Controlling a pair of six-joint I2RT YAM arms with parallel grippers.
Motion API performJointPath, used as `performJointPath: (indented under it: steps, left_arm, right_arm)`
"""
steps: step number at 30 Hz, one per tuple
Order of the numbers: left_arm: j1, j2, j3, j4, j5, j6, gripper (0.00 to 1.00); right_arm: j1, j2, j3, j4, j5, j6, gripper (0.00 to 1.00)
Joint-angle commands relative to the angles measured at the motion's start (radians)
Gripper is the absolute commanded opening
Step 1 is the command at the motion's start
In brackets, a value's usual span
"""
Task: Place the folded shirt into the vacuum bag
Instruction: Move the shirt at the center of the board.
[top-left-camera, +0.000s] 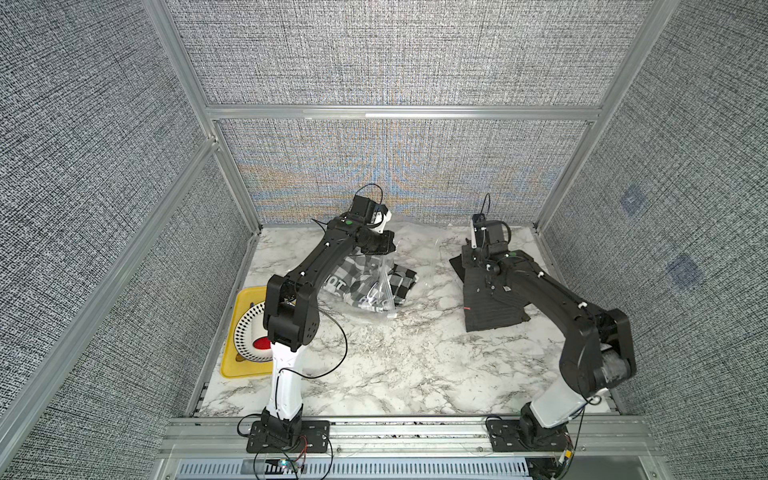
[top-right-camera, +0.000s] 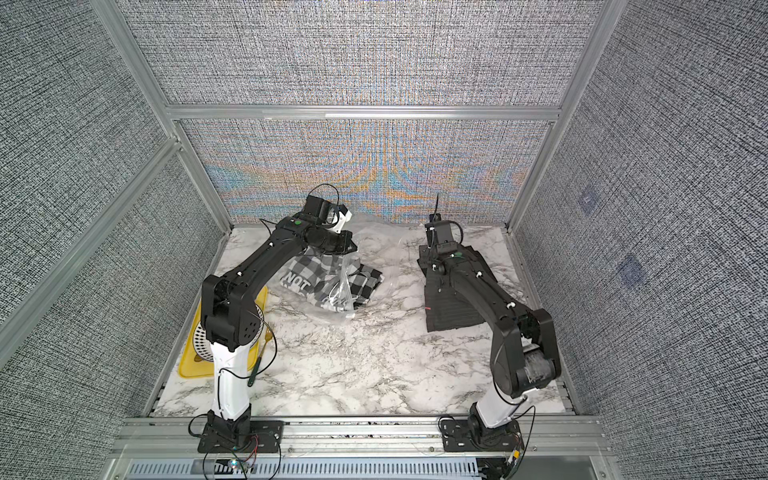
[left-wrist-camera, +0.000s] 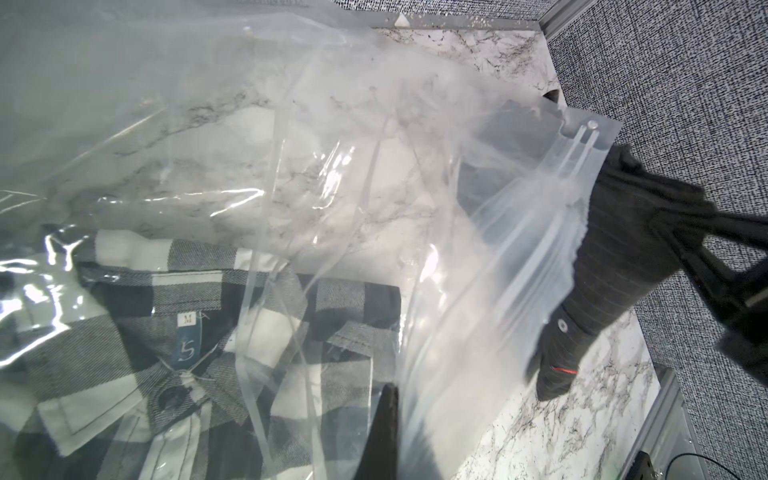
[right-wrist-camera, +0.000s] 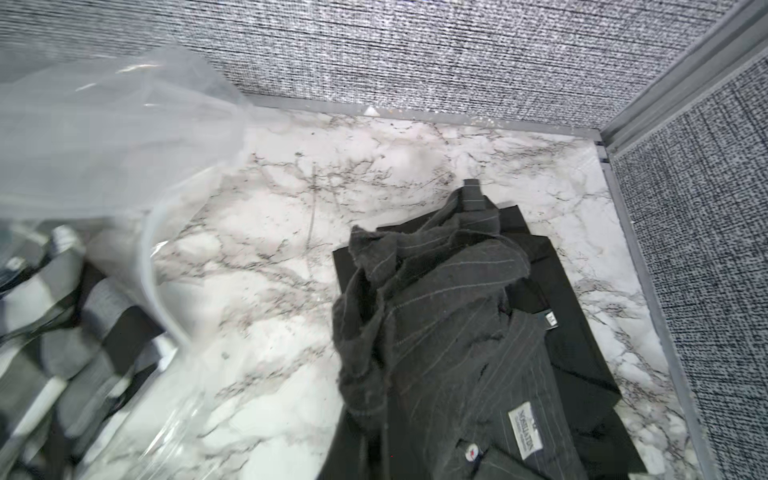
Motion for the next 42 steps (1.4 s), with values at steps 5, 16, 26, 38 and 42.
performJointPath:
  steps: [5,16,26,38,42]
  left_arm:
    - [0.000,-0.008,-0.010,0.019,-0.006,0.010,0.00]
    - [-0.001,-0.040,-0.087,0.040,-0.011,0.006,0.00]
    - [-0.004,-0.047,-0.107,0.046,-0.020,0.007,0.00]
    - [-0.009,0.003,-0.044,0.028,-0.027,0.009,0.00]
    - [-0.009,0.043,0.007,0.002,-0.037,0.019,0.00]
  right_arm:
    - [0.116,-0.203,-0.238,0.031,-0.065,0.083,0.00]
    - [0.198,-0.329,-0.577,0.082,-0.365,0.243,0.11]
    - [0.217,-0.434,-0.512,-0.036,-0.256,0.295,0.68]
    - [0.102,-0.015,-0.223,0.011,-0.105,0.283,0.69]
    - [0.104,0.121,-0.175,0.040,-0.137,0.274,0.61]
